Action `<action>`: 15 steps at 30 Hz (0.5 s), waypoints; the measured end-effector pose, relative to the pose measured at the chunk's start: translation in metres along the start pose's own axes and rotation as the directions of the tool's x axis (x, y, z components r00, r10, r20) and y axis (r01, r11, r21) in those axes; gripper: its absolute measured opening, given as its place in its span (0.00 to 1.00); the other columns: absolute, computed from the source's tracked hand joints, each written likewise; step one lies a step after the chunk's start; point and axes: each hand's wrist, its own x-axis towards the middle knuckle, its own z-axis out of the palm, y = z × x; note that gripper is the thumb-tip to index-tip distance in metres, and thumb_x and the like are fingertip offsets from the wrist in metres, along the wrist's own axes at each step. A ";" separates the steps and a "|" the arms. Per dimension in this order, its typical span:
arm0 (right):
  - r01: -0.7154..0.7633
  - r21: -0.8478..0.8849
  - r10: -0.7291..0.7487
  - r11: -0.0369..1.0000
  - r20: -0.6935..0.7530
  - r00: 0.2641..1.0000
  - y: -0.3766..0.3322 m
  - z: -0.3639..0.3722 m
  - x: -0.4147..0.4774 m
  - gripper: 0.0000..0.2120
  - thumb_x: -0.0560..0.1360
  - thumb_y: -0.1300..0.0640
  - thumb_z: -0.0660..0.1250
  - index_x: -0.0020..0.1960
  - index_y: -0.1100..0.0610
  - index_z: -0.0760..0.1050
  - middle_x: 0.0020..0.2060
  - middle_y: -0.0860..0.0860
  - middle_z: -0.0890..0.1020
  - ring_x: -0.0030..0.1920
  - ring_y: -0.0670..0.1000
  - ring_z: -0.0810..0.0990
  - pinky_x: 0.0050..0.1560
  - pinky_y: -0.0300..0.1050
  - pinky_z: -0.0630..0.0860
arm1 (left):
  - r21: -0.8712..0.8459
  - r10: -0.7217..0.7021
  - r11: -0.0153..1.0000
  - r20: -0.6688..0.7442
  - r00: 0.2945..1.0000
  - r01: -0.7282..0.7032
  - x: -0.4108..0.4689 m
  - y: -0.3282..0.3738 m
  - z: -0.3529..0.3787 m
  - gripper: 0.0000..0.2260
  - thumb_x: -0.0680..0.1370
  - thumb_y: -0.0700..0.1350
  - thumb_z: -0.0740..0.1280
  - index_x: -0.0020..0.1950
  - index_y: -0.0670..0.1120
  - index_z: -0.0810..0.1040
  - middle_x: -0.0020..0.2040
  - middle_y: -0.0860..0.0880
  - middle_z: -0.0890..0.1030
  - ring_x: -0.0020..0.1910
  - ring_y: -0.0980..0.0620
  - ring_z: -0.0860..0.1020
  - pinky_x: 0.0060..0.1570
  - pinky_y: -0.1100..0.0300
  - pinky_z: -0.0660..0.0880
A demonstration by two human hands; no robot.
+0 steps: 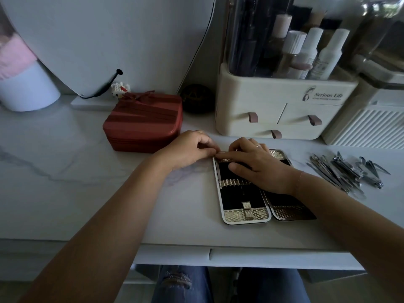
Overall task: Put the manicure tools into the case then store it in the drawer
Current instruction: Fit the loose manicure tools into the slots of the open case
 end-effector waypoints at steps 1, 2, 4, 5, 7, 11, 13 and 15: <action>-0.005 0.003 0.005 1.000 -0.001 1.000 0.000 0.000 0.001 0.25 0.73 0.36 0.47 0.66 0.39 0.69 0.52 0.44 0.68 0.55 0.44 0.65 0.60 0.48 0.60 | -0.002 0.003 1.000 0.003 1.000 -0.003 0.000 0.000 0.000 0.05 0.74 0.43 0.69 0.46 0.53 0.83 0.45 0.56 0.77 0.48 0.57 0.76 0.53 0.64 0.70; -0.013 0.014 0.013 1.000 -0.004 1.000 -0.001 0.000 0.002 0.25 0.73 0.36 0.47 0.65 0.39 0.70 0.52 0.44 0.68 0.55 0.44 0.65 0.61 0.49 0.60 | -0.004 0.005 1.000 0.005 1.000 -0.005 0.000 0.001 0.000 0.05 0.74 0.43 0.69 0.46 0.53 0.82 0.45 0.56 0.76 0.48 0.58 0.77 0.53 0.64 0.71; -0.038 0.051 0.038 0.998 0.005 0.999 -0.001 -0.001 0.005 0.22 0.74 0.38 0.50 0.64 0.40 0.71 0.51 0.44 0.68 0.53 0.42 0.64 0.64 0.50 0.59 | -0.013 0.004 1.000 0.007 1.000 -0.004 -0.001 0.001 0.000 0.06 0.74 0.43 0.69 0.45 0.54 0.82 0.45 0.56 0.77 0.48 0.58 0.77 0.53 0.64 0.71; -0.044 0.068 0.043 0.997 0.010 0.999 -0.001 -0.002 0.005 0.21 0.75 0.39 0.51 0.64 0.40 0.72 0.51 0.44 0.68 0.53 0.42 0.64 0.65 0.51 0.59 | -0.017 0.004 1.000 0.009 1.000 -0.004 -0.001 0.001 -0.001 0.06 0.74 0.43 0.69 0.45 0.54 0.82 0.45 0.56 0.77 0.47 0.58 0.77 0.53 0.65 0.71; -0.035 0.096 0.034 0.995 0.014 0.999 -0.001 -0.002 0.006 0.20 0.74 0.38 0.52 0.62 0.39 0.73 0.50 0.44 0.68 0.54 0.42 0.65 0.65 0.53 0.61 | -0.019 0.006 1.000 0.009 1.000 -0.005 -0.001 0.001 -0.001 0.06 0.74 0.43 0.69 0.46 0.53 0.82 0.45 0.56 0.77 0.47 0.58 0.77 0.52 0.66 0.71; -0.010 0.101 0.008 0.995 0.022 1.000 0.000 -0.003 0.004 0.22 0.73 0.37 0.50 0.62 0.38 0.73 0.50 0.44 0.68 0.55 0.44 0.67 0.64 0.55 0.62 | 0.000 0.002 1.000 0.009 1.000 -0.002 0.000 0.000 0.000 0.04 0.74 0.43 0.70 0.47 0.49 0.83 0.45 0.55 0.77 0.47 0.56 0.77 0.51 0.65 0.71; -0.002 0.086 -0.001 0.996 0.034 0.999 0.001 -0.003 0.001 0.22 0.73 0.37 0.51 0.63 0.38 0.72 0.51 0.43 0.67 0.55 0.44 0.67 0.65 0.55 0.62 | 0.003 0.003 1.000 0.005 1.000 -0.003 0.001 0.000 0.000 0.04 0.74 0.43 0.70 0.47 0.50 0.83 0.45 0.55 0.77 0.47 0.56 0.77 0.50 0.66 0.70; 0.001 0.074 -0.005 0.997 0.050 0.999 0.000 -0.004 -0.001 0.22 0.73 0.37 0.51 0.64 0.37 0.71 0.51 0.42 0.67 0.56 0.44 0.67 0.65 0.56 0.61 | 0.001 0.005 1.000 0.004 1.000 -0.005 0.001 0.000 0.000 0.04 0.74 0.43 0.70 0.46 0.51 0.83 0.45 0.55 0.77 0.46 0.57 0.77 0.50 0.67 0.70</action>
